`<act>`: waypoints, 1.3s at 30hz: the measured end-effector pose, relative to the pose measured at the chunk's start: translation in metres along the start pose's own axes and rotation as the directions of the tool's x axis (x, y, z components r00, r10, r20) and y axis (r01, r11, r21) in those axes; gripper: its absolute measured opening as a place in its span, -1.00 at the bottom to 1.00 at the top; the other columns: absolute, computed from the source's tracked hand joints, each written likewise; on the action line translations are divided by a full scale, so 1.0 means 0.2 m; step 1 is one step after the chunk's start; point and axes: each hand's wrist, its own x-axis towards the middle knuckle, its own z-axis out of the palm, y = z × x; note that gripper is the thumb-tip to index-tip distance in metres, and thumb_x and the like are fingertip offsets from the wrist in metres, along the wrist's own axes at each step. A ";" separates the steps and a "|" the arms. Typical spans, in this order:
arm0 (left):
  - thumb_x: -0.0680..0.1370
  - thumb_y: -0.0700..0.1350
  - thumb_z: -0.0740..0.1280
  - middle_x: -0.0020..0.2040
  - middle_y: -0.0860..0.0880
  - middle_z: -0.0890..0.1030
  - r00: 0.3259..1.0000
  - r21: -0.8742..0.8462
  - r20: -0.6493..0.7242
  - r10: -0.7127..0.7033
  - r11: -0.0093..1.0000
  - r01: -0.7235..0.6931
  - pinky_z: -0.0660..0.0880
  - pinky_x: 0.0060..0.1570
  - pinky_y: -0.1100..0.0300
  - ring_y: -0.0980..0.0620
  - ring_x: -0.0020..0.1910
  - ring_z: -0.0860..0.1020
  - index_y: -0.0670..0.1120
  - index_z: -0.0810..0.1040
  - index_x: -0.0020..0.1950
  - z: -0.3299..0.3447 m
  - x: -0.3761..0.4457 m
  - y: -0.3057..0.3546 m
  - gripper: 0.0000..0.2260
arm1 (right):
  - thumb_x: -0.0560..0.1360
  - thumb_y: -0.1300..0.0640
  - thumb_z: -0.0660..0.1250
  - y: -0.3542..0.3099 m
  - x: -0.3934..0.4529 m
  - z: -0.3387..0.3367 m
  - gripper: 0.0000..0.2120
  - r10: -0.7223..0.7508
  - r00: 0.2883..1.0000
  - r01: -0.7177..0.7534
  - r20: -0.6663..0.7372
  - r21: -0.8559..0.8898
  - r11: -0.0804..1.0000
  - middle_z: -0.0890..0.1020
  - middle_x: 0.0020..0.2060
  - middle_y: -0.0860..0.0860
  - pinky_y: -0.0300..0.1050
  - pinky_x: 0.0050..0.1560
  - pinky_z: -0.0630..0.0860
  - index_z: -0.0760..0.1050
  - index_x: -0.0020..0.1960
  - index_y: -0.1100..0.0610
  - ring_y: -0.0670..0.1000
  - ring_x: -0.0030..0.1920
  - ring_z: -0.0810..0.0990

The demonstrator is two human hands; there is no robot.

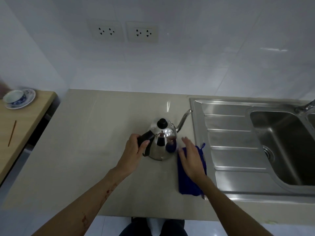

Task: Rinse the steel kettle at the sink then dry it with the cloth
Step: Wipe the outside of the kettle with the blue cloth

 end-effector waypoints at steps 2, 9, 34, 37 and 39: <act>0.62 0.04 0.21 0.05 -0.07 0.46 1.000 -0.017 -0.020 0.014 1.000 -0.015 0.41 -0.17 0.33 0.06 -0.08 0.46 -0.12 0.35 0.20 0.00 -0.01 -0.03 -0.73 | 0.64 0.11 0.17 -0.13 0.14 -0.07 -0.60 0.116 0.993 -0.115 0.010 0.229 0.967 0.47 0.37 0.09 -0.33 0.19 0.37 0.27 0.46 0.14 0.01 0.30 0.48; 0.61 0.02 0.26 -0.10 0.04 0.51 1.000 -0.026 0.014 0.009 1.000 -0.008 0.38 -0.32 0.41 0.17 -0.26 0.48 -0.09 0.38 0.23 -0.02 -0.02 -0.03 -0.73 | 0.51 0.32 0.32 -0.21 0.24 -0.05 -0.76 0.288 0.948 -0.233 -0.134 0.326 0.916 0.62 0.01 -0.02 -0.30 -0.12 0.51 0.46 0.16 0.17 0.01 0.08 0.61; 0.54 -0.04 0.38 -0.25 -0.03 0.54 0.961 -0.014 0.276 0.011 1.000 -0.008 0.42 -0.40 0.17 0.05 -0.36 0.48 -0.05 0.47 0.01 -0.52 0.47 -0.08 -0.85 | 0.08 -0.12 0.65 -0.49 0.43 0.22 0.08 -0.080 0.994 0.089 -0.073 0.127 0.988 0.44 0.30 -0.07 -0.07 0.22 0.52 0.15 0.44 -0.03 -0.07 0.25 0.46; 0.54 -0.05 0.38 -0.20 -0.05 0.55 0.956 -0.050 0.293 0.020 0.999 -0.006 0.44 -0.36 0.15 0.00 -0.29 0.49 -0.06 0.48 0.02 -0.62 0.65 -0.09 -0.86 | 0.06 -0.14 0.65 -0.56 0.59 0.27 0.08 -0.051 0.991 0.066 -0.122 0.124 0.990 0.44 0.29 -0.07 -0.02 0.20 0.55 0.16 0.43 -0.03 -0.04 0.25 0.47; 0.54 -0.07 0.39 -0.15 -0.13 0.57 0.946 -0.099 0.323 0.024 0.995 0.009 0.43 -0.25 0.08 -0.06 -0.21 0.50 -0.05 0.49 0.02 -0.67 0.78 -0.11 -0.87 | 0.05 -0.17 0.64 -0.61 0.69 0.31 0.09 -0.031 0.987 0.049 -0.155 0.111 0.993 0.44 0.28 -0.06 0.03 0.16 0.57 0.15 0.43 -0.02 0.00 0.24 0.48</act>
